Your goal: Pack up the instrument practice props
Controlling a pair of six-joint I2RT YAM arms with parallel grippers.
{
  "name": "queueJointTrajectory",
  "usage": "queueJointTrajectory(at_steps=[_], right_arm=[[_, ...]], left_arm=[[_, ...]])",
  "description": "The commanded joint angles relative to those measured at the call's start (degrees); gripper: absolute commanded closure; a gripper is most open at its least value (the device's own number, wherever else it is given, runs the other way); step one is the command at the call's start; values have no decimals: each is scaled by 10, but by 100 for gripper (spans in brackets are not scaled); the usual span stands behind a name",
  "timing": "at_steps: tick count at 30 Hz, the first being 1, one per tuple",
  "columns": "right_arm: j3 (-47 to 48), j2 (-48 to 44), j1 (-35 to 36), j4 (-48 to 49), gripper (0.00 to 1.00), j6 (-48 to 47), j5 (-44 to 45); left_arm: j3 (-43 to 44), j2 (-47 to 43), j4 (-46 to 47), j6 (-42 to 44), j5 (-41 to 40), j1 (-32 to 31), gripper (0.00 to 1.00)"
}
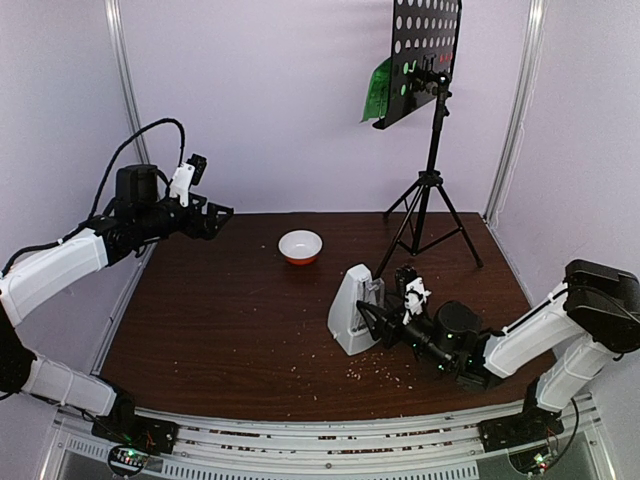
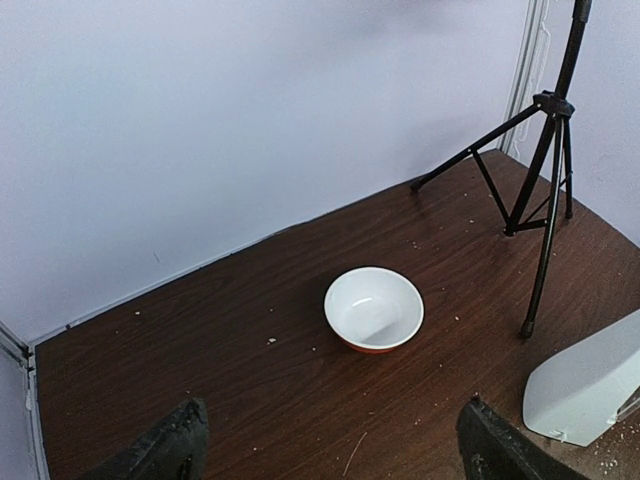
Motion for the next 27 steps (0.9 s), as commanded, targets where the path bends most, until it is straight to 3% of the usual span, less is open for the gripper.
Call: queueJointTrajectory(at_steps=[1, 27], right_arm=[[0, 5, 3, 23, 48, 3, 9], [-1, 34, 4, 34, 48, 13, 20]], left_arm=[[-7, 1, 28, 6, -5, 4, 11], [-7, -1, 27, 7, -8, 3, 10]])
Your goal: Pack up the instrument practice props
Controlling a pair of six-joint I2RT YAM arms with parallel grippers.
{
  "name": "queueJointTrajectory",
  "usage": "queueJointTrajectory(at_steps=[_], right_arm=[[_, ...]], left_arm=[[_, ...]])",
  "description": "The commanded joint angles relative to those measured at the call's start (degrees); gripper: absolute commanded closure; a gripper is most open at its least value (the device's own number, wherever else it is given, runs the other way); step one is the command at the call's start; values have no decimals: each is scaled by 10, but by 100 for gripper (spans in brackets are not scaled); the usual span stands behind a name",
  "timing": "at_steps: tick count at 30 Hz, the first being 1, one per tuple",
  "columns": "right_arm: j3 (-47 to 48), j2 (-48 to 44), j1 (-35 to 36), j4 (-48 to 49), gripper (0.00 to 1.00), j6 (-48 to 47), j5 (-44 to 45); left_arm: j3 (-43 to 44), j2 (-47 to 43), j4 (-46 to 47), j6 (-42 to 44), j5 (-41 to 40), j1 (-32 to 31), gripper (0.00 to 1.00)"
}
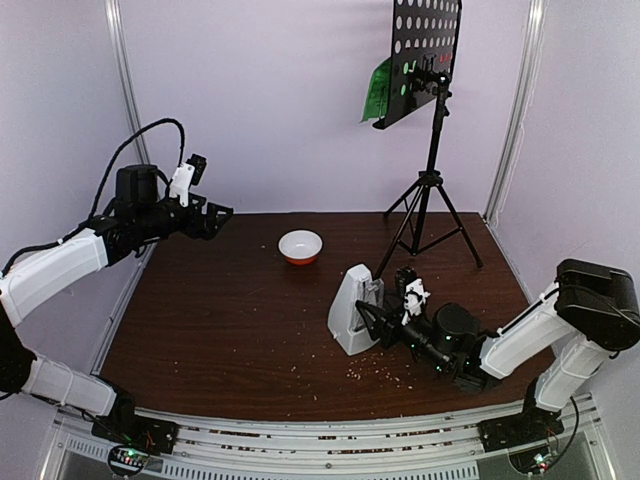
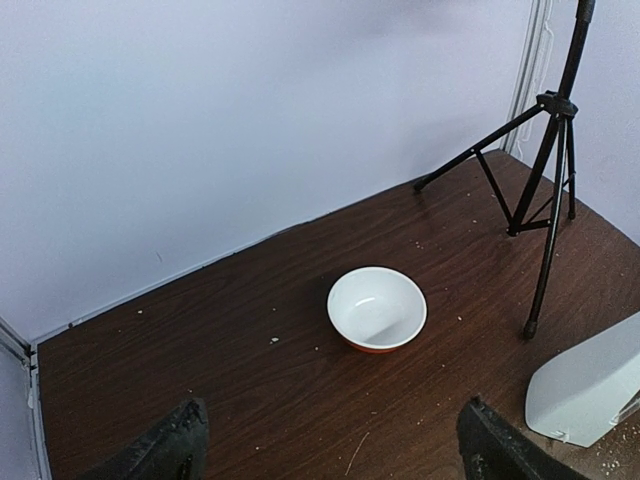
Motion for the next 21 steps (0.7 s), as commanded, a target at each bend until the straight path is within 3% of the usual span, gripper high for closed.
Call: queueJointTrajectory(at_steps=[1, 21], right_arm=[[0, 10, 4, -3, 48, 8, 15], [24, 39, 15, -50, 42, 0, 38]], left_arm=[[-6, -1, 27, 7, -3, 3, 11], [-6, -2, 26, 9, -5, 3, 10]])
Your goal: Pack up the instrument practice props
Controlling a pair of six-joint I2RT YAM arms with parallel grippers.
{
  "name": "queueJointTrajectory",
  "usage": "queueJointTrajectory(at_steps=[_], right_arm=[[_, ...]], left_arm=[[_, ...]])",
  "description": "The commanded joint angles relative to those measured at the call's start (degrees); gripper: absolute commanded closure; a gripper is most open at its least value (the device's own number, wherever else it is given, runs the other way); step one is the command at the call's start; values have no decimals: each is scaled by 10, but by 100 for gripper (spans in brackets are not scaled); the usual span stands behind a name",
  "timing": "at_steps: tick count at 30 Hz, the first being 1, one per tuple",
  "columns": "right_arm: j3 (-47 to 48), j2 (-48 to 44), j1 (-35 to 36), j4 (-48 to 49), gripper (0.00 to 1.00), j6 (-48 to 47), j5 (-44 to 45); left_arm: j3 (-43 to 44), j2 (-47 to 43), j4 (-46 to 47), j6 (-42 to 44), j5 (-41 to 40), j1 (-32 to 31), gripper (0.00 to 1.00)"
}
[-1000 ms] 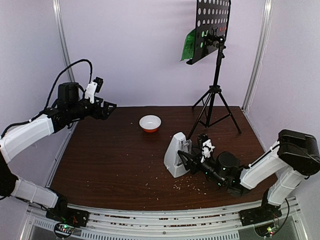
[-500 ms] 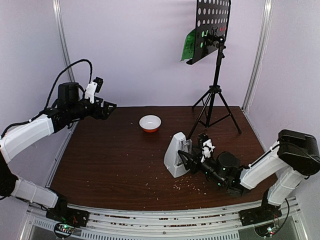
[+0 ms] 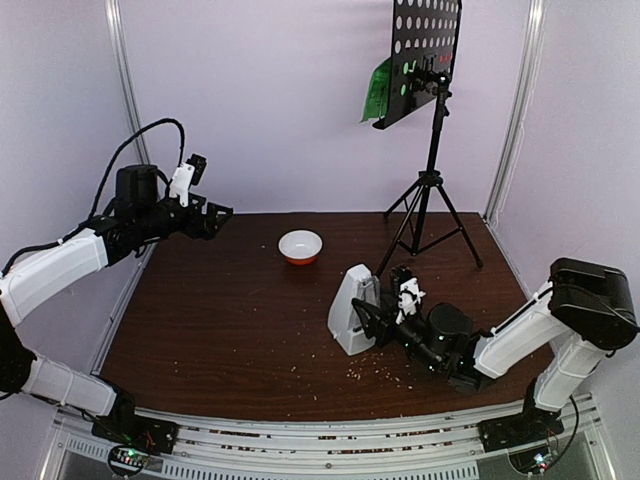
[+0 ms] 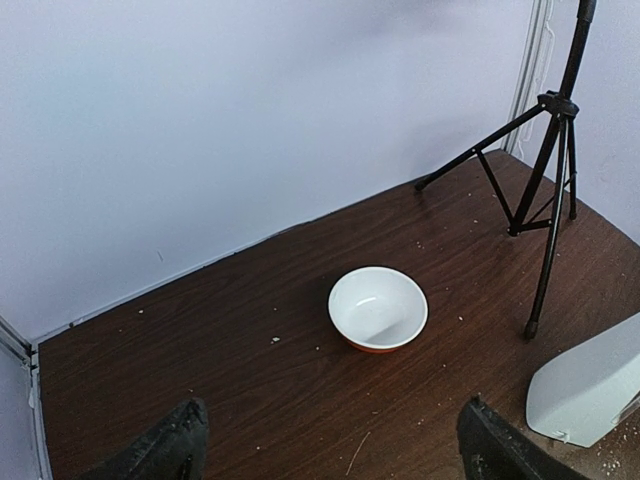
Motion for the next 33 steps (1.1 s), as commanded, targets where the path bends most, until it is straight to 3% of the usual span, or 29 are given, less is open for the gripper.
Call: queueJointTrajectory(at_steps=[1, 17, 33], right_arm=[[1, 18, 5, -44, 42, -2, 13], [4, 15, 4, -65, 38, 11, 34], [35, -23, 4, -150, 32, 5, 45]], left_arm=[[-6, -2, 26, 8, -4, 3, 11], [-6, -5, 25, 10, -4, 3, 10], [-6, -6, 25, 9, -2, 4, 10]])
